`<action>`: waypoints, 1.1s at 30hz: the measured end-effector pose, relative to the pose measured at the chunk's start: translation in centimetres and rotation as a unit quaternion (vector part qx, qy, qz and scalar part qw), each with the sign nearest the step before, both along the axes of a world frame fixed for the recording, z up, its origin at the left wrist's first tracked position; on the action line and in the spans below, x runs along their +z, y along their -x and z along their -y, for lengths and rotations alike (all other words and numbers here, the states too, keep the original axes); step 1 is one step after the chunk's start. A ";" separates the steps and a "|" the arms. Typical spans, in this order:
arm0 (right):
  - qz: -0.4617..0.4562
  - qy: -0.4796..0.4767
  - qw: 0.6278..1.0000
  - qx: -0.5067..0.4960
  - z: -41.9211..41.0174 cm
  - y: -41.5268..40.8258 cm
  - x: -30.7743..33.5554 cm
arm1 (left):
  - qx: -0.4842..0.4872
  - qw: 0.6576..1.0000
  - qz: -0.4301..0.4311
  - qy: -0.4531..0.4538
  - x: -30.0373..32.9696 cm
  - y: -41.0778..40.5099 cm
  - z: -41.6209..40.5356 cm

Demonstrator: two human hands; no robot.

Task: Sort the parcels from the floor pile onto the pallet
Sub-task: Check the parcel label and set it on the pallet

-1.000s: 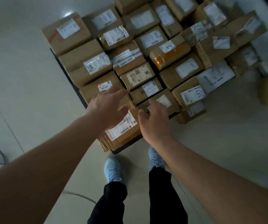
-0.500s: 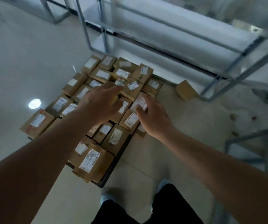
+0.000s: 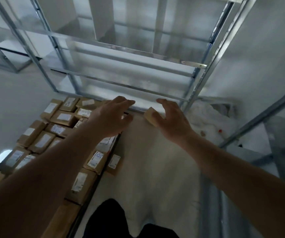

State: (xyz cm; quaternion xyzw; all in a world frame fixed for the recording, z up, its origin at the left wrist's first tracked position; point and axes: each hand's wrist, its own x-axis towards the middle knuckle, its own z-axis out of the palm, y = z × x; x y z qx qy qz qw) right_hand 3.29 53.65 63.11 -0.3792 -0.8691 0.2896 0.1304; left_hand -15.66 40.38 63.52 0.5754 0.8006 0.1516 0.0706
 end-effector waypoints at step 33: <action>0.153 0.245 0.957 -0.035 -49.8 15.4 -36.1 | 0.052 0.963 0.112 0.241 -35.9 15.5 -55.6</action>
